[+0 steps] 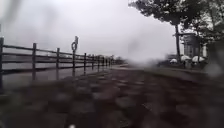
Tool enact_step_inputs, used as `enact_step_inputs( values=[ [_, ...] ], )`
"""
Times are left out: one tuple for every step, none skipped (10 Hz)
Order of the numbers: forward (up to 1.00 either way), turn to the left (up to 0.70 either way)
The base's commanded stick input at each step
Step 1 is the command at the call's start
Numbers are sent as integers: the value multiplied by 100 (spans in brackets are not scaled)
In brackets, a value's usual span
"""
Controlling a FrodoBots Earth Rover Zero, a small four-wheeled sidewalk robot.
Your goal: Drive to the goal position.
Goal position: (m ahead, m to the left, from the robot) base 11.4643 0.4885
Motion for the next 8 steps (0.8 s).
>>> enact_step_inputs(
  values=[
    [100, 0],
    [100, -18],
    [100, -37],
    [100, -12],
    [100, 0],
    [100, 0],
    [100, 0],
    [100, 0]
  ],
)
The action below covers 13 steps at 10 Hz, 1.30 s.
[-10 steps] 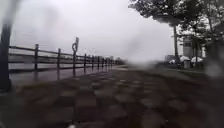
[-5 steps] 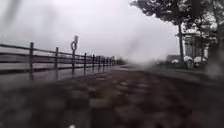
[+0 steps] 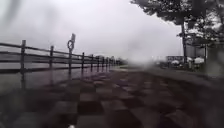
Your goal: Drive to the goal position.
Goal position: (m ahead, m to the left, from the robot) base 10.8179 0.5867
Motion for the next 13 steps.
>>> enact_step_inputs(
  values=[
    [100, 0],
    [100, 0],
    [100, 0],
    [100, 0],
    [100, 0],
    [100, 0],
    [100, 0],
    [100, 0],
    [100, 0],
    [100, 0],
    [100, 13],
    [100, 27],
    [100, 37]
  ],
)
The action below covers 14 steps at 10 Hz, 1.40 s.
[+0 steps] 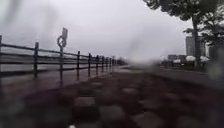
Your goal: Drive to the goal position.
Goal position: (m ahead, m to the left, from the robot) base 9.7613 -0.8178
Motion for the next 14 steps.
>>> enact_step_inputs(
  values=[
    [100, 20],
    [100, 0],
    [100, 0],
    [100, 0],
    [100, 0],
    [100, 0],
    [100, 0],
    [100, 0],
    [100, 0],
    [100, 0],
    [100, 0],
    [100, 0],
    [100, 0],
    [100, 0]
  ],
)
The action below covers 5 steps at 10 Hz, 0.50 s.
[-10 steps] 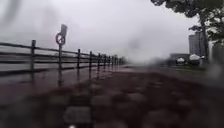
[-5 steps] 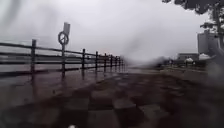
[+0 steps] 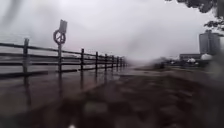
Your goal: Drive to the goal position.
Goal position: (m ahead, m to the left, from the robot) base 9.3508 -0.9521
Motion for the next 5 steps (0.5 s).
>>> enact_step_inputs(
  values=[
    [100, 0],
    [100, 0],
    [100, 0],
    [100, 0],
    [100, 0]
  ],
)
